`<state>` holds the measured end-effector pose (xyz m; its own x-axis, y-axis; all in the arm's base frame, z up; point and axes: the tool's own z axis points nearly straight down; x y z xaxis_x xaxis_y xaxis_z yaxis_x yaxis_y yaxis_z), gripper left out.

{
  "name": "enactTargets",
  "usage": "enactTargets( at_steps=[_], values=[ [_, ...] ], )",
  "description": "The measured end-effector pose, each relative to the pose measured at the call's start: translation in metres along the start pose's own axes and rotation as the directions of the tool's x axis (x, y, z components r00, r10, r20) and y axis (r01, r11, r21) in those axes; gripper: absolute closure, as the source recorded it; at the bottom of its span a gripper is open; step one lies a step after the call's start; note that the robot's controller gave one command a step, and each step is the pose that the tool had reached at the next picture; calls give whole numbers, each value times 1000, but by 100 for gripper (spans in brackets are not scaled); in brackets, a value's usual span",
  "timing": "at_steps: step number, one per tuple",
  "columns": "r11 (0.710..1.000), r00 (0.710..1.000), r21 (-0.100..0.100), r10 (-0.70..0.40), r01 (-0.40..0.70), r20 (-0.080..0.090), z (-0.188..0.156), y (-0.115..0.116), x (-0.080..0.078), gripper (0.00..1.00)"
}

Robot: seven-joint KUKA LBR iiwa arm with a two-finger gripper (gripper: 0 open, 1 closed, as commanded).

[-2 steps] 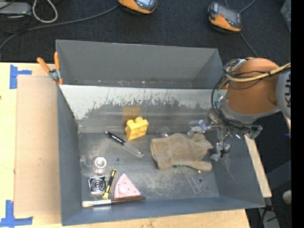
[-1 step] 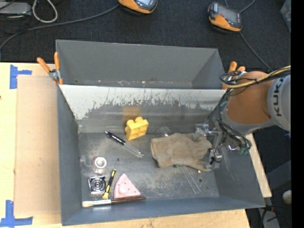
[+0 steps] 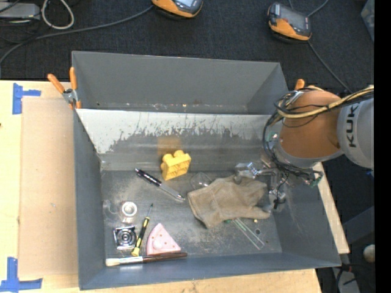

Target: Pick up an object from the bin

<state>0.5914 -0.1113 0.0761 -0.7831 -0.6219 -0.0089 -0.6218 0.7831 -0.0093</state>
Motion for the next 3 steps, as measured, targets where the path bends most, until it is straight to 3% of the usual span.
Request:
enactTargets(
  at_steps=[1,3],
  values=[
    [995,995,-8,103,-103,-7,4,36,8,100],
    [995,995,-8,102,-102,-6,-1,36,7,100]
  ],
)
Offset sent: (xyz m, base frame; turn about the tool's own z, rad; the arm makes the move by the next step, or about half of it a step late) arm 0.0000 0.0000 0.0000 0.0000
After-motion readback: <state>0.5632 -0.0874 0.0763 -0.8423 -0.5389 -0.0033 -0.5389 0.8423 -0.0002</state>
